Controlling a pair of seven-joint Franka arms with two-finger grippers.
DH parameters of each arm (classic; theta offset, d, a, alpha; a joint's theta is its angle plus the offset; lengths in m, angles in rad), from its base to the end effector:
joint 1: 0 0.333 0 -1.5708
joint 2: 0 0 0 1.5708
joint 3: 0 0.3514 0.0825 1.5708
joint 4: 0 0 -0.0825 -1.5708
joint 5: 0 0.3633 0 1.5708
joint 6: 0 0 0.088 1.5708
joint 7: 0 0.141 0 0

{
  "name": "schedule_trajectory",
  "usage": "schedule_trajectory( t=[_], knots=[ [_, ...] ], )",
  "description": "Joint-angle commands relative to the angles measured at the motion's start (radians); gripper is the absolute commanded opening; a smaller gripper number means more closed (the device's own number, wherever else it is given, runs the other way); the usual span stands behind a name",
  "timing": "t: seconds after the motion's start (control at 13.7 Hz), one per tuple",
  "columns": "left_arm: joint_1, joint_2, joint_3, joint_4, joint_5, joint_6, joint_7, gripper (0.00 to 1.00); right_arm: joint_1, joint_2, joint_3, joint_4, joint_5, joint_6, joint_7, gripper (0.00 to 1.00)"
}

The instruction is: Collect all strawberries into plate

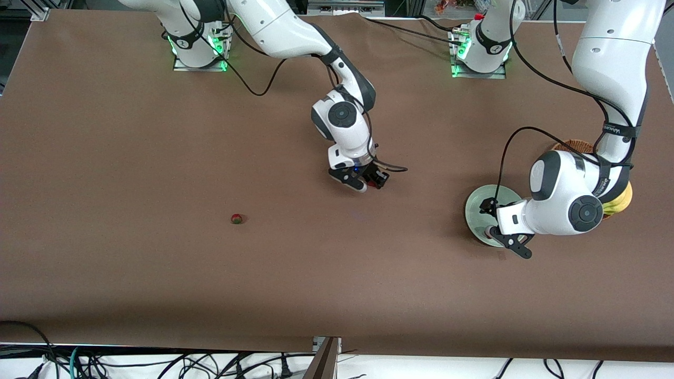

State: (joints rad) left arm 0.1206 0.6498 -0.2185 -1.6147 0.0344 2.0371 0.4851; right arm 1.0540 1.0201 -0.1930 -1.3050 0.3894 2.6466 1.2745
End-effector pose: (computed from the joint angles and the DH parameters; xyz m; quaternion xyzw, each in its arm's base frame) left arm 0.6640 -0.0448 0.2449 0.9526 -0.2804 -0.0935 0.0726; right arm 0.4863 0.6270 0.1610 -0.9393 0.2937 -0.0416 0.1724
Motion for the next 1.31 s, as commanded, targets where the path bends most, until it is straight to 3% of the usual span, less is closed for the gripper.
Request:
schedule_trajectory(
  t=[0.0, 0.07, 0.29, 0.51, 0.66, 0.8, 0.88, 1.09, 1.24],
  knots=[
    [0.001, -0.012, -0.004, 0.019, -0.025, -0.069, -0.011, 1.0, 0.0, 0.003, -0.017, 0.038, 0.005, -0.011, 0.017, 0.89],
    [-0.007, -0.013, -0.004, 0.018, -0.062, -0.074, -0.054, 1.0, -0.006, -0.02, -0.022, 0.038, 0.005, -0.028, 0.016, 1.0],
    [-0.013, -0.029, -0.077, 0.016, -0.103, -0.128, -0.326, 1.0, -0.028, -0.142, -0.136, 0.042, 0.005, -0.331, -0.064, 1.0],
    [-0.016, -0.041, -0.171, 0.016, -0.108, -0.149, -0.689, 1.0, -0.106, -0.218, -0.175, 0.032, 0.002, -0.526, -0.408, 1.0],
    [-0.077, -0.033, -0.193, 0.018, -0.114, -0.103, -0.932, 1.0, -0.12, -0.219, -0.276, 0.003, 0.002, -0.617, -0.647, 1.0],
    [-0.191, -0.013, -0.188, 0.012, -0.101, 0.023, -1.22, 1.0, -0.126, -0.219, -0.377, -0.058, 0.005, -0.652, -0.9, 1.0],
    [-0.228, 0.01, -0.187, 0.009, -0.099, 0.076, -1.34, 1.0, -0.15, -0.219, -0.397, -0.082, 0.009, -0.651, -1.0, 1.0],
    [-0.292, 0.048, -0.183, -0.011, -0.097, 0.172, -1.534, 1.0, -0.27, -0.213, -0.39, -0.108, 0.016, -0.649, -1.202, 0.99],
    [-0.34, 0.073, -0.176, -0.022, -0.082, 0.195, -1.655, 1.0, -0.276, -0.213, -0.39, -0.148, 0.06, -0.639, -1.25, 0.95]
  ],
)
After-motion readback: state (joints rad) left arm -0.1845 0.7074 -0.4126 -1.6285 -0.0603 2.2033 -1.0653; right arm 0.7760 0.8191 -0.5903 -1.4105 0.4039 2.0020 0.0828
